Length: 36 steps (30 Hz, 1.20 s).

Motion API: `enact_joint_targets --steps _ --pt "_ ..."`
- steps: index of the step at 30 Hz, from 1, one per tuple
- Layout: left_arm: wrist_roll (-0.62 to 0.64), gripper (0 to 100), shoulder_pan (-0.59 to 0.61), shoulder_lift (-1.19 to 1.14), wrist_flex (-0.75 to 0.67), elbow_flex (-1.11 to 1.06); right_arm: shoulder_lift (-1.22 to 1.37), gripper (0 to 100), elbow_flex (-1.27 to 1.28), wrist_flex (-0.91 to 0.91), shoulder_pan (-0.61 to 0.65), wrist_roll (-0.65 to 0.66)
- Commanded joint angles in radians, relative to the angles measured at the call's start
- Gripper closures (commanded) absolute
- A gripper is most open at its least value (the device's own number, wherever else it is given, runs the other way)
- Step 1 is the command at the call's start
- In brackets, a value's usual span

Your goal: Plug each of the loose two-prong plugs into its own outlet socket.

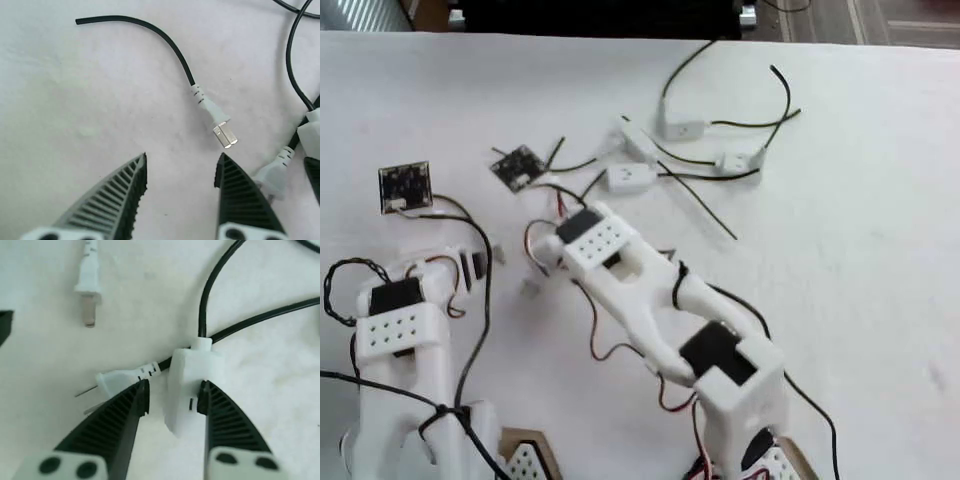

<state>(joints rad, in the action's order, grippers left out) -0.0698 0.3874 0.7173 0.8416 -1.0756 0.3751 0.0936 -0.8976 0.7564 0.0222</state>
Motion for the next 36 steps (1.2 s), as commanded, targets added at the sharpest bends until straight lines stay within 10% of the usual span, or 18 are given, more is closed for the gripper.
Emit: enact_joint_targets --steps 1,16,27,36 --pt "0.005 77 0.005 0.030 -0.020 0.038 0.048 83.4 -0.049 -0.059 -0.068 0.005" --pt "0.005 77 0.005 0.030 -0.020 0.038 0.025 97.6 -0.055 -0.062 -0.124 0.049" --pt "0.005 77 0.005 0.030 -0.020 0.038 -0.145 98.0 -0.043 -0.383 -0.090 0.074" --pt "0.005 77 0.004 0.028 -0.020 0.038 -0.093 80.0 0.021 -0.360 -0.124 0.077"
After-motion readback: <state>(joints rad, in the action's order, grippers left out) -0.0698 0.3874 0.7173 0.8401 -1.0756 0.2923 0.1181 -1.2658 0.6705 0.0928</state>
